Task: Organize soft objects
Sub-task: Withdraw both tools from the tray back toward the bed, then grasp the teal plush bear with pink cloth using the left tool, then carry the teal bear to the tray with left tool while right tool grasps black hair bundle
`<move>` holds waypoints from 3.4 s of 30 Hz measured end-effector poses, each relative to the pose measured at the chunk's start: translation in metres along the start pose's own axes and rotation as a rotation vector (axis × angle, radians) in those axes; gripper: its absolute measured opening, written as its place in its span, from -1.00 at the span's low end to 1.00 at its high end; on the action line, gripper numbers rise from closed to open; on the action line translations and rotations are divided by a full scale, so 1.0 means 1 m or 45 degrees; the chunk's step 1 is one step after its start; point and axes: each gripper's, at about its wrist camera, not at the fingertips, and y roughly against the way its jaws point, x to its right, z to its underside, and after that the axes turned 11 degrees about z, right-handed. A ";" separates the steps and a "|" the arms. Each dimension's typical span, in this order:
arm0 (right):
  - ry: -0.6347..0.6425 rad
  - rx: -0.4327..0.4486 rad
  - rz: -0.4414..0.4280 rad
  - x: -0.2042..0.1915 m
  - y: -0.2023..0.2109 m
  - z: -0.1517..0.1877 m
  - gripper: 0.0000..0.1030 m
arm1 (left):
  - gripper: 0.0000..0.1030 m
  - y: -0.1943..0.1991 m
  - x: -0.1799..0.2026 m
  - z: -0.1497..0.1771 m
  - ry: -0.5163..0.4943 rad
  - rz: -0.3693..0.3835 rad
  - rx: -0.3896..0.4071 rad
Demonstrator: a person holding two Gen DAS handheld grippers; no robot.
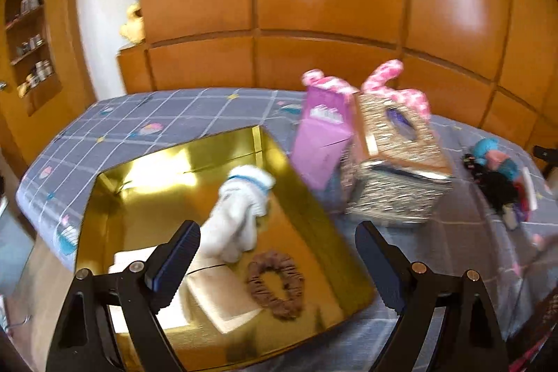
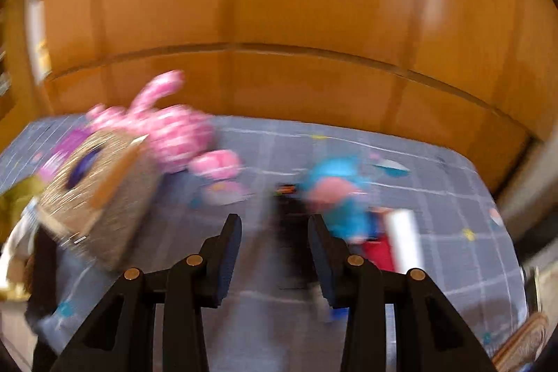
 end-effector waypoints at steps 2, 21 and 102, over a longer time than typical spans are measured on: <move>-0.111 -0.013 0.066 0.034 -0.011 -0.003 -0.23 | 0.76 0.004 0.012 -0.004 -0.031 0.052 0.018; -0.827 -0.200 0.083 0.176 -0.077 0.034 0.02 | 0.75 -0.065 0.187 -0.041 -0.318 0.509 -0.197; -0.091 -0.337 -0.206 0.034 -0.104 0.006 0.03 | -0.33 -0.070 -0.053 -0.120 0.408 0.167 -0.004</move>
